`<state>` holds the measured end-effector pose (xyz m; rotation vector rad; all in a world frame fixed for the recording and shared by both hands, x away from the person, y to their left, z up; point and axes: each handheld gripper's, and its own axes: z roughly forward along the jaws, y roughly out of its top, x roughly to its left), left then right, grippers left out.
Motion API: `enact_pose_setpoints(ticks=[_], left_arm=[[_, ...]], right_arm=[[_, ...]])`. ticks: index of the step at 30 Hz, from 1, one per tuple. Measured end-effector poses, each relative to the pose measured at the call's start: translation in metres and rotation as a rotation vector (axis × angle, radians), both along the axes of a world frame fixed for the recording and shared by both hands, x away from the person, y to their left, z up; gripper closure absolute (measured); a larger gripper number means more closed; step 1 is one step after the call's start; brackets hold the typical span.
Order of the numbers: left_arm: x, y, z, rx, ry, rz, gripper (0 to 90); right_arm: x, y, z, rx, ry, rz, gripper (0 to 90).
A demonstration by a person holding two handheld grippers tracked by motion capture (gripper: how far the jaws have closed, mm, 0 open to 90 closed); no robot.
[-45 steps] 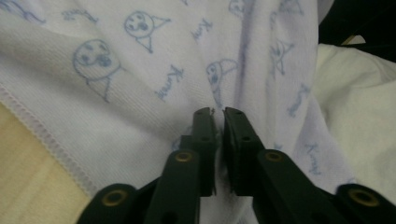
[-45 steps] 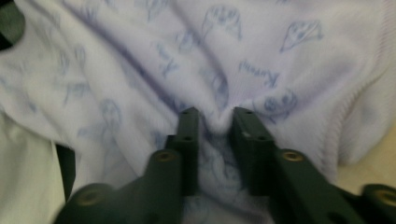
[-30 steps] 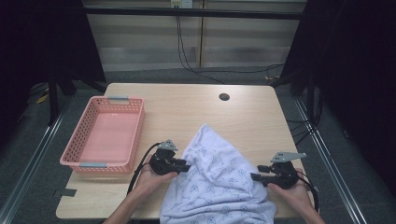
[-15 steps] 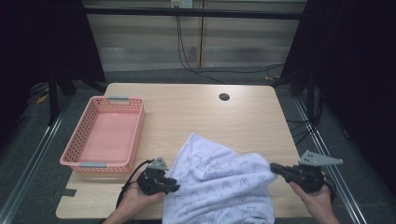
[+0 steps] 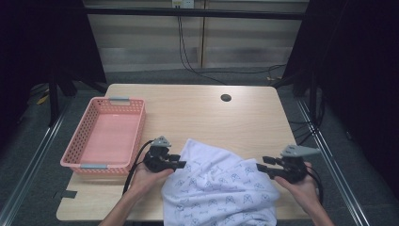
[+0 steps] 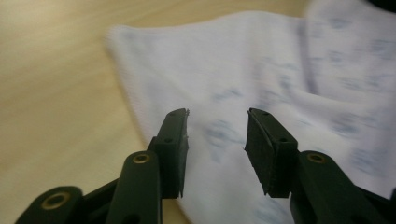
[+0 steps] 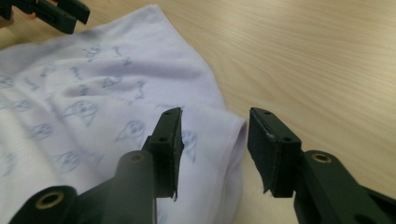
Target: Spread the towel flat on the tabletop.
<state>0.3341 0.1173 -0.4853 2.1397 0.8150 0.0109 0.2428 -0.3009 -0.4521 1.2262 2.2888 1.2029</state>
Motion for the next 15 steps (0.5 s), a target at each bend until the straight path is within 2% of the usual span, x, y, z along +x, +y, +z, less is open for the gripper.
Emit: enact_pose_setpoints(ticks=[1,3,5,6,7,8,9,11,13,15], left_arm=[[0.005,-0.002,-0.003,0.002,0.008,0.009,55.7],[0.01,-0.005,-0.008,0.027,-0.008,0.021,52.4],[0.011,-0.008,-0.013,0.051,0.002,0.019,54.3],[0.01,-0.009,-0.013,0.056,-0.01,0.021,56.2],[0.01,-0.01,-0.012,0.078,-0.018,0.033,63.0],[0.01,-0.01,-0.012,0.098,-0.025,0.028,75.4],[0.009,-0.01,-0.012,0.098,-0.025,0.023,82.9],[0.011,-0.007,-0.01,0.092,-0.018,0.032,89.3],[0.014,-0.002,-0.006,0.042,-0.024,0.059,89.6],[0.017,0.007,0.007,-0.022,-0.045,0.099,89.6]], right_arm=[[0.011,0.005,-0.004,-0.01,0.016,0.011,55.1],[0.03,0.013,-0.012,-0.032,0.047,0.006,53.0],[0.042,0.02,-0.02,-0.053,0.076,0.012,53.2],[0.046,0.022,-0.023,-0.056,0.102,0.018,56.5],[0.049,0.024,-0.027,-0.062,0.13,0.034,65.0],[0.051,0.027,-0.03,-0.067,0.139,0.049,74.6],[0.051,0.027,-0.031,-0.076,0.138,0.05,81.1],[0.051,0.028,-0.027,-0.062,0.121,0.045,83.0],[0.052,0.025,-0.015,-0.034,0.076,0.03,83.5],[0.054,0.02,0.003,0.004,0.014,0.011,83.4]])
